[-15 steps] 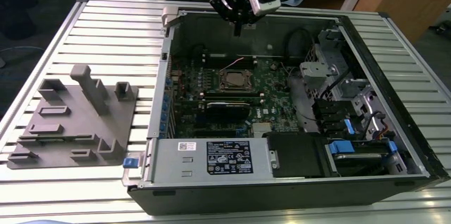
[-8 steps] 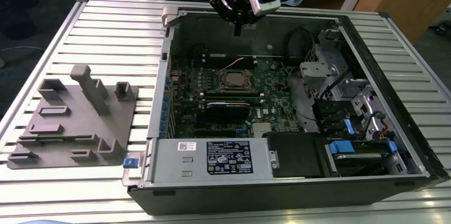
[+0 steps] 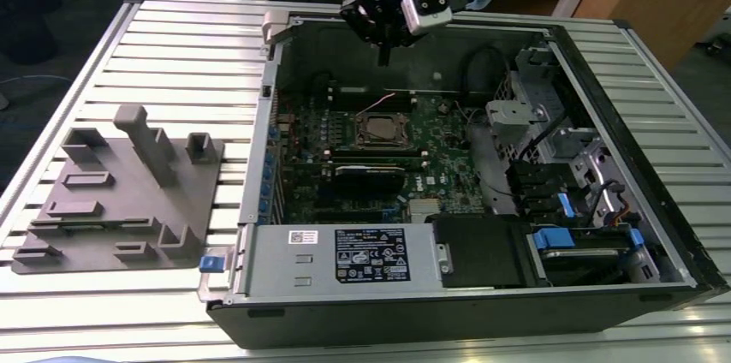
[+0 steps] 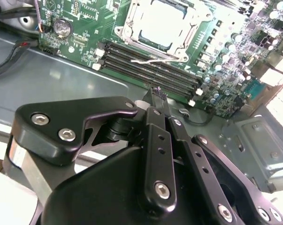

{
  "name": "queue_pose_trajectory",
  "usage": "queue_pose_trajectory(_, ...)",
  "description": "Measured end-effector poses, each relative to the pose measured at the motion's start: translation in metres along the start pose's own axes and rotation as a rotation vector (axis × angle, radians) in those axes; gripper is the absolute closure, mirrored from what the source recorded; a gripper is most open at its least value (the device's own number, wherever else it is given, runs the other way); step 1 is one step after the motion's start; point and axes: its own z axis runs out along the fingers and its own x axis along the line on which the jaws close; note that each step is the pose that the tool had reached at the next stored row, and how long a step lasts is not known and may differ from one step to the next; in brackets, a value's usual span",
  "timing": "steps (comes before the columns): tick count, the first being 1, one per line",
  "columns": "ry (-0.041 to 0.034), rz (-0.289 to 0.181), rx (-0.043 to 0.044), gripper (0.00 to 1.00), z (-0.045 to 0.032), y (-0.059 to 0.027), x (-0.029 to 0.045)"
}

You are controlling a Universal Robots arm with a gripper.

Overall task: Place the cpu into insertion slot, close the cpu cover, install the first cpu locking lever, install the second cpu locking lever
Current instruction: 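Install the first cpu locking lever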

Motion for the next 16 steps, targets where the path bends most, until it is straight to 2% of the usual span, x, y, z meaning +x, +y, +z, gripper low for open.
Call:
queue_pose_trajectory(3, -0.0006, 0.000, 0.0036, 0.89, 0.0046, -0.0006, 0.0001)
queue_pose_trajectory(10, -0.0034, -0.001, 0.0230, 0.89, 0.0129, -0.0016, 0.0003)
queue_pose_trajectory(16, -0.0047, -0.001, 0.0310, 0.89, 0.0234, -0.0029, 0.0005)
